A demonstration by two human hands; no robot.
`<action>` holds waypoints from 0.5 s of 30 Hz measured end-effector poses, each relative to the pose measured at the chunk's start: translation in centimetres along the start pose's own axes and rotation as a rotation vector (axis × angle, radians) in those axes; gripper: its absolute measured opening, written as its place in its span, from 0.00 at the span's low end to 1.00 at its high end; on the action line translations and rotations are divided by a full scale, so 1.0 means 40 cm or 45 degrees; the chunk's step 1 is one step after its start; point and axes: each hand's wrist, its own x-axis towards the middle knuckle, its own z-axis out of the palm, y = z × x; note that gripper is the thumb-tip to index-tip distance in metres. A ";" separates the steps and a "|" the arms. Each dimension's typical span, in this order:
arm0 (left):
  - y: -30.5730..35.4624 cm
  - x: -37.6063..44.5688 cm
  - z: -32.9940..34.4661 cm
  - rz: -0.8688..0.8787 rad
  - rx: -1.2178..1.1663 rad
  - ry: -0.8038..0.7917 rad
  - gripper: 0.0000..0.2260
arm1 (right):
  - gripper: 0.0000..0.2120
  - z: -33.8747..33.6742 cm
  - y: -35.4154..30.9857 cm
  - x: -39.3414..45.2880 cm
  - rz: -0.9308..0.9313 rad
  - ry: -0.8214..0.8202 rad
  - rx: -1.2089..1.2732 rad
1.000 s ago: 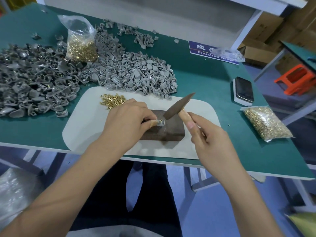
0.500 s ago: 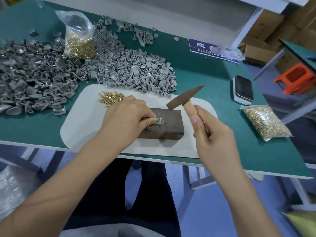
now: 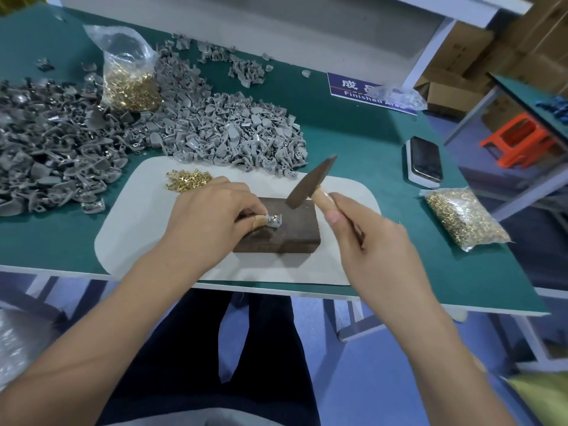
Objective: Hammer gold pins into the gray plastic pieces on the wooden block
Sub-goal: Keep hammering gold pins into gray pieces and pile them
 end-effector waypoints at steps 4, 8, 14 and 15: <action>0.002 0.000 0.001 -0.004 0.013 -0.012 0.04 | 0.09 0.011 -0.008 -0.005 -0.030 -0.100 -0.048; -0.002 0.000 -0.004 0.000 0.007 -0.022 0.04 | 0.09 -0.002 0.017 -0.005 0.050 0.023 0.021; -0.005 -0.002 0.000 0.003 -0.012 -0.043 0.05 | 0.14 -0.004 0.110 0.016 0.447 0.246 -0.237; -0.005 -0.003 0.000 0.004 -0.013 -0.045 0.05 | 0.14 0.001 0.135 0.023 0.537 0.238 -0.320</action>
